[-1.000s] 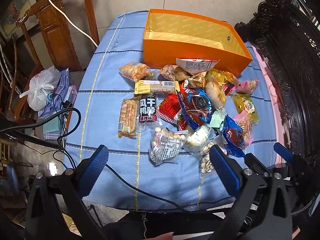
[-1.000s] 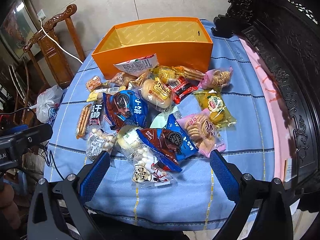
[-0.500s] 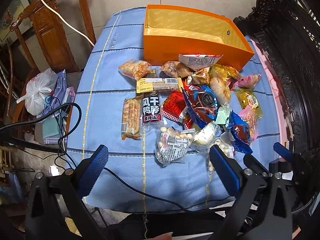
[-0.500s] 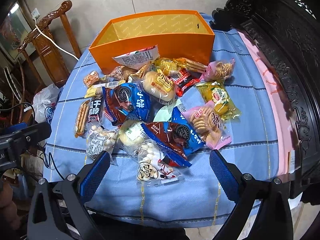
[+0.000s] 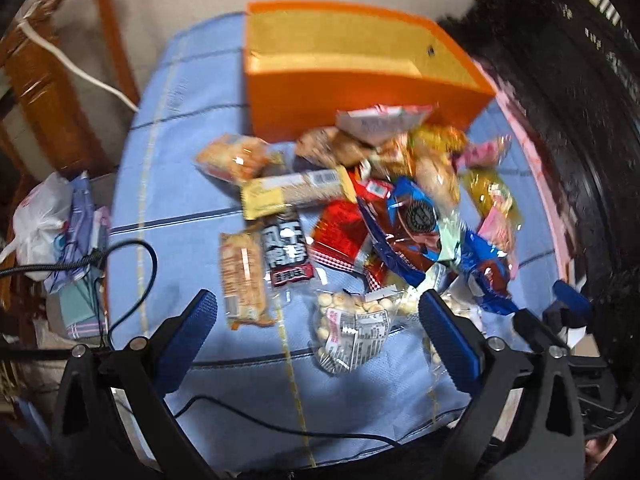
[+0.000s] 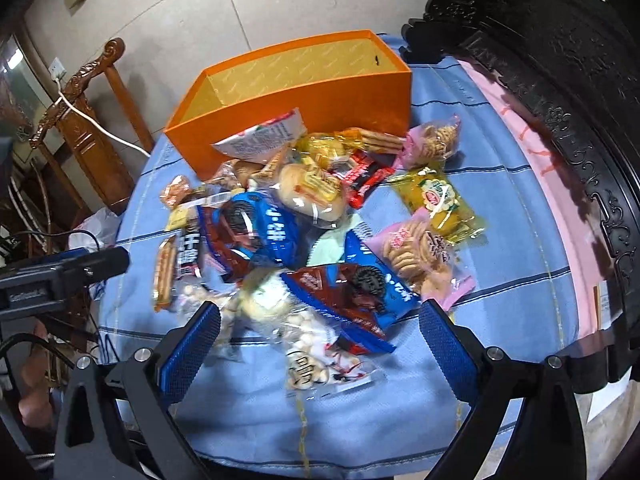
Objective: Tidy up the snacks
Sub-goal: 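Grasp the blue-brown chip bag with the right tool while the left tool approaches the pile, then grasp the clear box of orange cake with the left tool while the right tool lifts the chip bag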
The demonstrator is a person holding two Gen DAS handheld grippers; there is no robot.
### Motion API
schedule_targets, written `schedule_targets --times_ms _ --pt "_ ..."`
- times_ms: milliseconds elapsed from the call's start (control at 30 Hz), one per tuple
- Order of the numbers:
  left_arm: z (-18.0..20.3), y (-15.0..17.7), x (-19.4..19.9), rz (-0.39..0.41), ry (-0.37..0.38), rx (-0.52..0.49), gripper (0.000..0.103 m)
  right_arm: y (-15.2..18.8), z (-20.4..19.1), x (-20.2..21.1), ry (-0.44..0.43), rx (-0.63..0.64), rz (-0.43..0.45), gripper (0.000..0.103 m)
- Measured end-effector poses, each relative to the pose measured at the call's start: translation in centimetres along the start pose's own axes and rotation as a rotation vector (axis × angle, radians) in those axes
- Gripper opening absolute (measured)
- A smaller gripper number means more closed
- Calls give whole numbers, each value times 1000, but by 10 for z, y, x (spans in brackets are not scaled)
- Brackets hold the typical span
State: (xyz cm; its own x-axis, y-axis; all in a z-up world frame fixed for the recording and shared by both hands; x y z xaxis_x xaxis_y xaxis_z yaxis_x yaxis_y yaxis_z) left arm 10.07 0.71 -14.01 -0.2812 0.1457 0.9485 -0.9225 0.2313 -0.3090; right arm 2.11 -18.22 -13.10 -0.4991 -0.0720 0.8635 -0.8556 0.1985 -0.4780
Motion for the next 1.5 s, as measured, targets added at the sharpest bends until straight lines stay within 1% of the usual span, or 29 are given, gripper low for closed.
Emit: schedule_targets --times_ms 33,100,167,200,233,267,300,333,367,400,467,567,600,667,733,800,833,933,1000,1100,1233,1267,1333,1433,1500 --pt "5 -2 -6 -6 2 -18 99 -1 3 -2 16 21 15 99" --pt "18 -9 -22 -40 27 -56 99 -2 9 -9 48 77 0 99" --pt "30 -14 -33 -54 42 -64 99 0 11 -16 36 130 -15 99" --pt "38 -19 -40 -55 58 -74 99 2 13 -23 24 156 -42 99" --pt "45 -22 -46 -73 68 -80 99 5 14 -30 7 176 -71 99" --pt "52 -24 -55 -103 71 -80 99 6 15 -35 -11 187 -88 92" --pt "56 -27 -61 -113 67 -79 99 7 16 -42 -37 196 -116 85" --pt "60 -29 -66 -125 60 -78 99 7 17 -50 -59 200 -152 81" --pt "65 -31 -72 -151 53 -69 99 8 18 -56 -70 205 -177 76" --pt "67 -32 -76 -167 55 -60 99 8 19 -63 -81 215 -201 73" --pt "71 -34 -84 -194 53 -35 99 6 20 -75 -112 249 -243 73" --pt "72 -37 -89 -203 27 26 99 2 17 -86 -157 314 -280 72" --pt "71 -37 -90 -206 19 40 99 2 16 -90 -168 339 -299 69" --pt "67 -34 -92 -219 -14 64 99 3 11 -98 -179 401 -320 66" --pt "64 -30 -91 -221 -27 85 99 1 5 -101 -211 449 -323 62" --pt "58 -24 -87 -221 -42 116 99 -5 4 -97 -262 469 -321 52" --pt "56 -22 -85 -221 -44 130 99 -10 6 -95 -293 459 -321 51" --pt "44 -17 -76 -207 -59 178 99 -24 16 -85 -378 381 -326 49" --pt "37 -13 -68 -195 -70 202 99 -39 29 -74 -421 309 -300 49" --pt "29 -9 -58 -175 -63 229 99 -61 38 -61 -474 246 -251 49" --pt "22 -3 -57 -180 -64 240 99 -88 37 -46 -491 237 -162 49" --pt "18 0 -58 -186 -72 244 99 -91 29 -45 -493 244 -148 49" --pt "7 3 -59 -185 -87 256 99 -97 29 -36 -505 259 -129 49" --pt "-4 -4 -58 -133 -73 275 99 -93 20 -30 -526 289 -134 49" --pt "-18 -14 -53 -87 -101 253 99 -88 16 -28 -539 301 -146 49"
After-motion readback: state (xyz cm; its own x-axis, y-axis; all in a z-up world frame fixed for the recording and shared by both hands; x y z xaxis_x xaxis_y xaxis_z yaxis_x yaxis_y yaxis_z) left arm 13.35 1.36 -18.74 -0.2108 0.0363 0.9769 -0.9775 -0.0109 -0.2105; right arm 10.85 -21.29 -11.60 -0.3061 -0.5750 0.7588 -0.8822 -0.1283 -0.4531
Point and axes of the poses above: each gripper's, at about its wrist camera, not at the fingertips, and x roughly against the way its jaws point, z to its right, y to its underside, the point moved 7 cm from there along -x, roughly the way its jaws point, and after that the axes turned 2 degrees about -y, right-handed, at the moved point
